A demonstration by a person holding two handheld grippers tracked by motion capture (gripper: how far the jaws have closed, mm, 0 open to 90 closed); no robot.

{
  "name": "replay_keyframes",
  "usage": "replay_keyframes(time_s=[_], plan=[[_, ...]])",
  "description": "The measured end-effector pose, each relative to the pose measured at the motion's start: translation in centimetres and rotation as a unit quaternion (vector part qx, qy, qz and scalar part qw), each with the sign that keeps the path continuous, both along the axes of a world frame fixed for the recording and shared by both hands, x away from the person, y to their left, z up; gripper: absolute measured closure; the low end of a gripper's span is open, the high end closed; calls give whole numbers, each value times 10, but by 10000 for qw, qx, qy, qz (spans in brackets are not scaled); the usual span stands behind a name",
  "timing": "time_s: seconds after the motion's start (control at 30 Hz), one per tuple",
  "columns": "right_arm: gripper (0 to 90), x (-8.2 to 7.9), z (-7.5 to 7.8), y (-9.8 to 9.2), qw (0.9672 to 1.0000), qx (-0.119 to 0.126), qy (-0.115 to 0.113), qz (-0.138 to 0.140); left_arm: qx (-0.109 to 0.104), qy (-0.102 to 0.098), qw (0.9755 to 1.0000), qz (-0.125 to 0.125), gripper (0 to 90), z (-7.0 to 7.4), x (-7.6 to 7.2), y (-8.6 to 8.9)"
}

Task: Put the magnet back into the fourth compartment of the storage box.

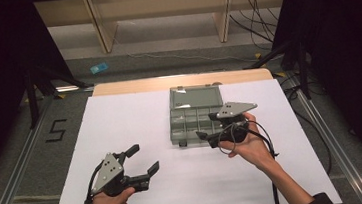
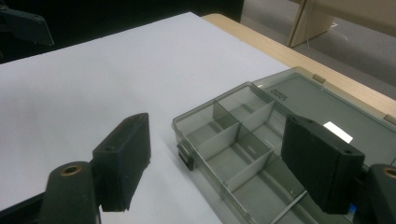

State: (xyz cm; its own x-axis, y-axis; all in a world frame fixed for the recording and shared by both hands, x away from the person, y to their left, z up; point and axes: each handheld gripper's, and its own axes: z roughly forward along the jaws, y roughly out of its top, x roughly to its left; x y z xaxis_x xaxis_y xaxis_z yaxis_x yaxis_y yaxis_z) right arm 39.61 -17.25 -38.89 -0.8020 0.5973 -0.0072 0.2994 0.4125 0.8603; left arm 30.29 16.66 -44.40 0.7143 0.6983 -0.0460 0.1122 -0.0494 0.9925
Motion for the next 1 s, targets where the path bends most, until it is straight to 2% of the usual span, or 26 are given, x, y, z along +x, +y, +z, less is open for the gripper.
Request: replay_keyframes(time_s=[0.2, 0.27, 0.37, 0.67, 0.7, 0.83, 1.0], plan=[[250, -4, -3, 0, 10000, 36, -53, -6, -3, 3, 10000, -1, 157, 0, 0, 0], [248, -5, -5, 1, 10000, 65, -1, 31, -1, 1, 10000, 1, 157, 0, 0, 0], [247, -8, -7, 1, 9999, 101, -43, 32, -26, -51, 10000, -37, 157, 0, 1, 0], [229, -14, -10, 0, 9999, 109, 0, 46, 4, -9, 10000, -5, 157, 0, 0, 0], [229, -15, -10, -1, 9999, 151, -64, 7, 6, -14, 10000, -6, 157, 0, 0, 0], [230, -18, -11, -3, 9996, 276, -60, -15, 7, -16, 10000, -6, 157, 0, 0, 0], [230, -21, -13, -5, 9995, 286, -85, -38, -9, -32, 10000, -24, 157, 0, 0, 0]])
